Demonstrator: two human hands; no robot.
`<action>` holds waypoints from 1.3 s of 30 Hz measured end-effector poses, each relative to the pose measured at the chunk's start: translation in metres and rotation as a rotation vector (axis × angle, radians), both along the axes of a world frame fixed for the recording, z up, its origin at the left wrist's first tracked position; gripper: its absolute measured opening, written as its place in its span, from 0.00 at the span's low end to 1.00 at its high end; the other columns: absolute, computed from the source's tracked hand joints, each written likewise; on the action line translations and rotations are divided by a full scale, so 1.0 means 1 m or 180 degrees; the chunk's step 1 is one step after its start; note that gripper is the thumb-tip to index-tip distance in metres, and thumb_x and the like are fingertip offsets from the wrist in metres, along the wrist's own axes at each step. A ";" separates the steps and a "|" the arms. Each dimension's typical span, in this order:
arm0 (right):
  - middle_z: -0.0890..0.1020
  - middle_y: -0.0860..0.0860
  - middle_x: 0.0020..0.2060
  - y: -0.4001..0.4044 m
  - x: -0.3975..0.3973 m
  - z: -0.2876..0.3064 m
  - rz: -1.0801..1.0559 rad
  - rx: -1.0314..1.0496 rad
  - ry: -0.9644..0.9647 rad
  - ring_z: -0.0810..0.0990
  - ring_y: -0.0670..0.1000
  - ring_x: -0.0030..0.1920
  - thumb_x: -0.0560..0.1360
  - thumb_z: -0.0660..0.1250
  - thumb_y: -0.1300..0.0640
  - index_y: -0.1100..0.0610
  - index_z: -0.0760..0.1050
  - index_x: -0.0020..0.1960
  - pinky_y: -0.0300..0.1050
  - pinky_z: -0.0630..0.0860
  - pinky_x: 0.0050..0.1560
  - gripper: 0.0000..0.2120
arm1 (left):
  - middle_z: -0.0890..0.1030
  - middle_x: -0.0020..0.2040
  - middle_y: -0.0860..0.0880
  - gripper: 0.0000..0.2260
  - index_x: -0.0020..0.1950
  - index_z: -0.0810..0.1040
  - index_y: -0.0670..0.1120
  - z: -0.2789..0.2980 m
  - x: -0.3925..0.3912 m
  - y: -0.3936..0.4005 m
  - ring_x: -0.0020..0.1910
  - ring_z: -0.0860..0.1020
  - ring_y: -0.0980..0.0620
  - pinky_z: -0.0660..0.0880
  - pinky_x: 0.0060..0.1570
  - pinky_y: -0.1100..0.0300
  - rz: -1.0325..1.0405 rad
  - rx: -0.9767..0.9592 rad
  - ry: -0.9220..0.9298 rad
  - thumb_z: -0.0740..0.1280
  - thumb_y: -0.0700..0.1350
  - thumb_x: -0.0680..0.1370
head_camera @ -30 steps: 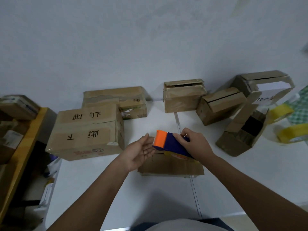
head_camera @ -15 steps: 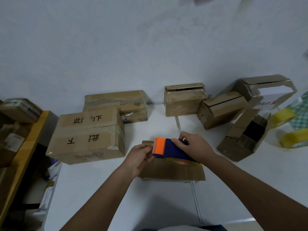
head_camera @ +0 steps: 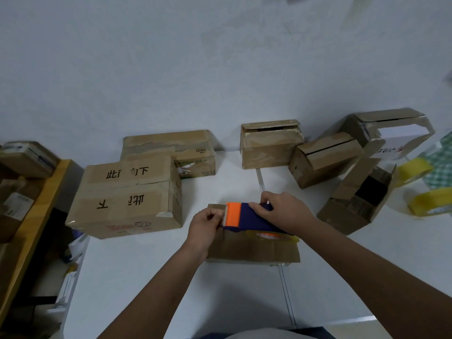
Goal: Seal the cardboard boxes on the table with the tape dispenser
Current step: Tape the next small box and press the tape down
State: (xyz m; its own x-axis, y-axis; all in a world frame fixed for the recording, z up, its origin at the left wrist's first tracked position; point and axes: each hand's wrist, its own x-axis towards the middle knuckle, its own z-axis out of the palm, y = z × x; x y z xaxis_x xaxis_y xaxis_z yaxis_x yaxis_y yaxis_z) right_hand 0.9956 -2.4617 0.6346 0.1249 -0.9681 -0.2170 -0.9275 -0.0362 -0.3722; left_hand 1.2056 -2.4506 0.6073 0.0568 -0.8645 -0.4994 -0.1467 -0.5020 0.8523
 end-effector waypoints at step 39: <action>0.78 0.49 0.39 -0.002 0.003 0.001 0.0040 0.0262 0.0675 0.78 0.48 0.38 0.76 0.53 0.30 0.50 0.73 0.47 0.46 0.79 0.42 0.25 | 0.79 0.37 0.51 0.08 0.41 0.78 0.44 -0.068 0.064 0.005 0.39 0.76 0.53 0.75 0.48 0.59 0.0919 -0.0163 0.0049 0.71 0.45 0.77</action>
State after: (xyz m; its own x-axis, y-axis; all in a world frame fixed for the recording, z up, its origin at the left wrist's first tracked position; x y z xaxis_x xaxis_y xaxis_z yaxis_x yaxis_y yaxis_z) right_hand 0.9990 -2.4639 0.6356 0.0799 -0.9448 -0.3179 -0.9849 -0.0257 -0.1712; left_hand 1.2694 -2.4456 0.5394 0.2968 -0.8377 -0.4584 0.0092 -0.4775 0.8786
